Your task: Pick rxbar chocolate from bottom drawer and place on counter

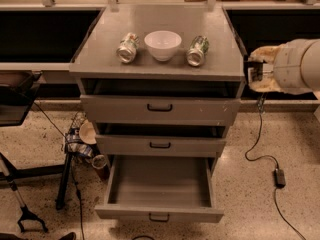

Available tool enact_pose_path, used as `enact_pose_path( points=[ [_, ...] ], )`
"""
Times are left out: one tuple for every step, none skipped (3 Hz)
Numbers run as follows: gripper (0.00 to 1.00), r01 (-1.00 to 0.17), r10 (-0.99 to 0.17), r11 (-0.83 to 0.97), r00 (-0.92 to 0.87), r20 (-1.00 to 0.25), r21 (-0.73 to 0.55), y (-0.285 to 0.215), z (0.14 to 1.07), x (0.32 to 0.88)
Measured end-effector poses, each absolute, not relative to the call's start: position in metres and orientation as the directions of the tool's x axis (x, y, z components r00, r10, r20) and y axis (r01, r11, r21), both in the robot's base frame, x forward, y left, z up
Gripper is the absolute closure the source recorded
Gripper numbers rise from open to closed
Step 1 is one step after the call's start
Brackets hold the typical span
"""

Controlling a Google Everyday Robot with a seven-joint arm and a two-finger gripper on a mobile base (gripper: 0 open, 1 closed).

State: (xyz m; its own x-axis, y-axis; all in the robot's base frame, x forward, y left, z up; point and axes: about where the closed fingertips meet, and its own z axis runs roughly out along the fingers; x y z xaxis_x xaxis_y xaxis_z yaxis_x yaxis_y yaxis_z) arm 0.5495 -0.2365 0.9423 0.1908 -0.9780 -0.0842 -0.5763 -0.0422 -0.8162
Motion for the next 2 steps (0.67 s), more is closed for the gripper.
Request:
enact_pose_path(
  points=[
    [1.0,-0.538,-0.981,-0.016,0.172,-0.091,-0.843,-0.2261,0.9864,0.5662],
    [1.0,-0.538,-0.981,-0.016,0.172,-0.091,-0.843,-0.2261,0.9864,0.5662]
  ],
)
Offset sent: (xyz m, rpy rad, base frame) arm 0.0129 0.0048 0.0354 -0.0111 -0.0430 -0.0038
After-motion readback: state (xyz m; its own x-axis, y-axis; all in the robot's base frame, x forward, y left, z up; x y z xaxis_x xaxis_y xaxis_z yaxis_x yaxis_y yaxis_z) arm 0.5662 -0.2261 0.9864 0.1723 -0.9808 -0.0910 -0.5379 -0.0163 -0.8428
